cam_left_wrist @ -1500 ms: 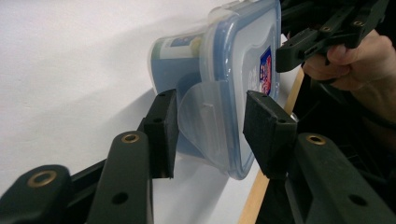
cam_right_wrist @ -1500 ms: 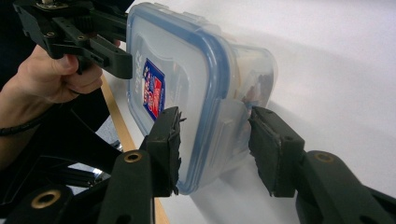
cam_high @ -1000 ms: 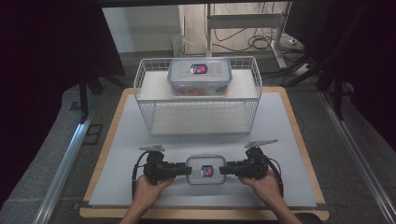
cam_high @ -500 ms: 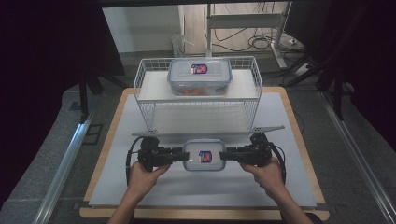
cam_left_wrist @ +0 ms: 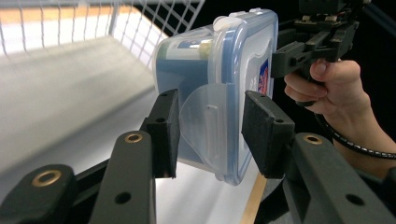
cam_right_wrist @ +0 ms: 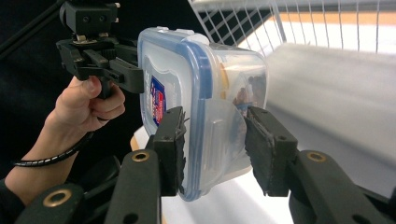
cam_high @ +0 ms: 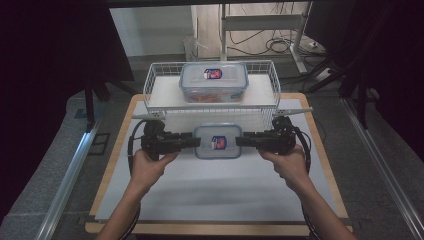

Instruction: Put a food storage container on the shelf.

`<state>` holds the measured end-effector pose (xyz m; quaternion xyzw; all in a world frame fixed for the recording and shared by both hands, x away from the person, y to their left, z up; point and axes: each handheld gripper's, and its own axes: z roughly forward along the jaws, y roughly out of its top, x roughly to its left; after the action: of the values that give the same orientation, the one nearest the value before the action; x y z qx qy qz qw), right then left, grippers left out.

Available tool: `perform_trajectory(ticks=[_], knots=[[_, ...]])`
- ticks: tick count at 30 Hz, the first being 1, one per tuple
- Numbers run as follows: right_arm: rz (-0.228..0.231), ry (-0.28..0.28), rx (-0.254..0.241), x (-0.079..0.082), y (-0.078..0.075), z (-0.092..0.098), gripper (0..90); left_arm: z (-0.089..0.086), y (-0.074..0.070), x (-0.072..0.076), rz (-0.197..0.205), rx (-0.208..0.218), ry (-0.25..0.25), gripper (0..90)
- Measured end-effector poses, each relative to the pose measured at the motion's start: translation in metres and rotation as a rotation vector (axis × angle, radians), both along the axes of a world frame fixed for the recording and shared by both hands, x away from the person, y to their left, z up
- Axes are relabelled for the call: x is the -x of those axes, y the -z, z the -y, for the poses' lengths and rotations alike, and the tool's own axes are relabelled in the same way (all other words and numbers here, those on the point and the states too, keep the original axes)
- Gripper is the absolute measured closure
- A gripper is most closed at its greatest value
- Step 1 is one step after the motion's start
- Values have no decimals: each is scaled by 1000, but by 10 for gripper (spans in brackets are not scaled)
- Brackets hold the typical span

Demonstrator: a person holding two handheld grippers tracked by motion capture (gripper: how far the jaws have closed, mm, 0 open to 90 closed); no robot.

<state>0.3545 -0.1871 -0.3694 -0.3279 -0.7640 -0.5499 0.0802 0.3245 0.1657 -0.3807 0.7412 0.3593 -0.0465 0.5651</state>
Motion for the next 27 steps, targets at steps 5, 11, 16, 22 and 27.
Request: perform_trajectory(ticks=[5, 11, 16, 22, 27], knots=[[31, 8, -8, -9, -24, -4, 585, -4, -27, -11, 24, 20, -18, 578], [53, 21, -10, -19, -44, -5, 583, -5, -43, -21, 41, 28, -20, 577], [57, 30, -19, -26, -54, -7, 583, -6, -55, -30, 48, 27, -25, 577], [64, 43, -35, -41, -71, -9, 581, -8, -72, -42, 51, 30, -36, 576], [64, 58, -42, -53, -85, -12, 580, -10, -85, -54, 55, 34, -43, 575]])
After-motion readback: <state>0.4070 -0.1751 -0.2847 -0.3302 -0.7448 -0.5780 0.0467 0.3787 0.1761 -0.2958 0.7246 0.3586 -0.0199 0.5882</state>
